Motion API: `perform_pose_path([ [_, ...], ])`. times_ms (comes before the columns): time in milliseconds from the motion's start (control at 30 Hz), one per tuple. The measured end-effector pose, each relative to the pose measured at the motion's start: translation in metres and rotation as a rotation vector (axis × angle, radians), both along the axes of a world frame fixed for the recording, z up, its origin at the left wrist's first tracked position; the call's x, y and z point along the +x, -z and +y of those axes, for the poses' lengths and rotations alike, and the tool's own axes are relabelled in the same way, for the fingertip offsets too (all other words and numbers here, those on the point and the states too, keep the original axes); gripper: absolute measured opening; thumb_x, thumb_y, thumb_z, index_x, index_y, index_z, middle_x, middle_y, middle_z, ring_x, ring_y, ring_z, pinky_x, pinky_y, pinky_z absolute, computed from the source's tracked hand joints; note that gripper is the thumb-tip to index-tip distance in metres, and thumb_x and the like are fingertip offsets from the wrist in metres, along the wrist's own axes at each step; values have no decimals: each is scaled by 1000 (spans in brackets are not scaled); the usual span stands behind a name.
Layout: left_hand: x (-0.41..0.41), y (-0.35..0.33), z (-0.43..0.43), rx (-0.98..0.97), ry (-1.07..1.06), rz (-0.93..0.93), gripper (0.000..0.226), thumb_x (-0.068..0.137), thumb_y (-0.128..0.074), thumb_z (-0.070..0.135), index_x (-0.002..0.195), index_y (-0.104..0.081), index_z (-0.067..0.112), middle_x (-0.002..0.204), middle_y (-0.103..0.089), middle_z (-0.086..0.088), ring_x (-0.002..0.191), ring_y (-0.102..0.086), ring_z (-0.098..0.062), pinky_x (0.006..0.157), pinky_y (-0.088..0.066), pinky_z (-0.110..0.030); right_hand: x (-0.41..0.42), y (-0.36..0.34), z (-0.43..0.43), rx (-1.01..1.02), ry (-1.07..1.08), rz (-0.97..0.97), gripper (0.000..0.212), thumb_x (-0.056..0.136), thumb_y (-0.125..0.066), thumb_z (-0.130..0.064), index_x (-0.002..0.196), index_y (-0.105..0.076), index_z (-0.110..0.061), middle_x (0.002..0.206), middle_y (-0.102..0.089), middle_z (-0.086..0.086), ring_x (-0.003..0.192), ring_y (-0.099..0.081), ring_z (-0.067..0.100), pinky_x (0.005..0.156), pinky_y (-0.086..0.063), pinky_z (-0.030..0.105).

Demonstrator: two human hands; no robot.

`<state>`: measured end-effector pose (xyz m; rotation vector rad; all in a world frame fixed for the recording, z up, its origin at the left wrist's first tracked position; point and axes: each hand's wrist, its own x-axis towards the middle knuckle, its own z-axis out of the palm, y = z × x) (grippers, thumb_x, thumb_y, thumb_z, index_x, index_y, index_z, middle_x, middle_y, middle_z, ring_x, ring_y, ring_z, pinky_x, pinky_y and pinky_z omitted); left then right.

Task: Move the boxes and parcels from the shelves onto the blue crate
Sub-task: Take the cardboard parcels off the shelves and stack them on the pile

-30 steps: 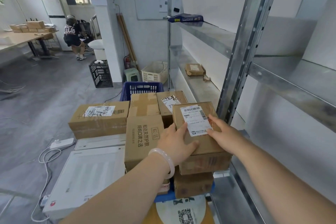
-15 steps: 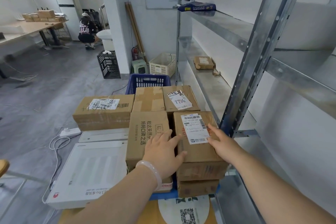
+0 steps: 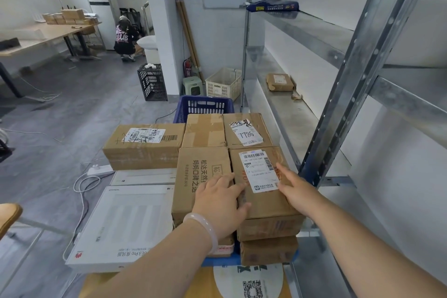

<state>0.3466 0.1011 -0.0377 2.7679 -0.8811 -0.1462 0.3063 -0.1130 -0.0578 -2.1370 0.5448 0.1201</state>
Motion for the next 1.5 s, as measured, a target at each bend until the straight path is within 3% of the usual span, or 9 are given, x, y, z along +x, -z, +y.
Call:
perform_pose_path([
  [200,7,-4,5,-10,-18,-13,60,94,-39,60,150,-26,41,161,-19,6,148,-12,-18,119,-10,-41,4,-6,3,-193,-8,-51,66,97,-51,-45,153,-14,-45,161,-17,-2,146,-21,22,116,-26,48],
  [333,18,-3,10,14,-48,-41,65,94,-37,62,152,-15,43,164,-8,3,150,-6,-21,121,-5,-45,7,-15,11,-350,-98,-139,80,86,-56,-61,152,-14,-43,160,-20,-6,146,-22,20,115,-28,52],
  [600,29,-17,-10,-44,74,-142,79,91,-47,60,153,-3,41,164,-1,2,150,-3,-24,121,-7,-49,-23,-29,29,-611,-142,-128,98,75,-56,-76,152,-3,-46,163,-7,-7,150,-7,20,120,-16,45],
  [833,9,-28,-42,-101,352,-172,84,89,-49,56,152,5,42,164,6,1,151,2,-23,121,-6,-50,-84,-32,39,-692,98,-82,103,74,-60,-75,154,-4,-43,164,-1,-2,150,-1,20,121,-10,43],
  [967,-22,-29,-56,-125,580,-147,82,91,-46,53,153,6,41,164,5,-2,151,2,-25,121,-3,-50,-141,-16,68,-718,338,-28,100,77,-60,-73,153,-3,-44,164,2,-2,150,5,18,121,-2,41],
  [1300,-176,3,-55,-117,1119,-85,85,92,-44,62,150,15,44,164,10,2,151,1,-25,121,-3,-47,-315,1,176,-741,774,290,93,83,-53,-71,151,6,-48,163,15,-5,149,16,16,118,12,38],
  [1500,-288,-4,-44,-162,1365,-104,88,90,-47,62,150,15,45,164,13,2,151,3,-22,120,-3,-47,-420,-1,228,-744,1006,307,96,66,-27,-85,151,1,-49,164,8,-4,151,8,18,116,9,40],
])
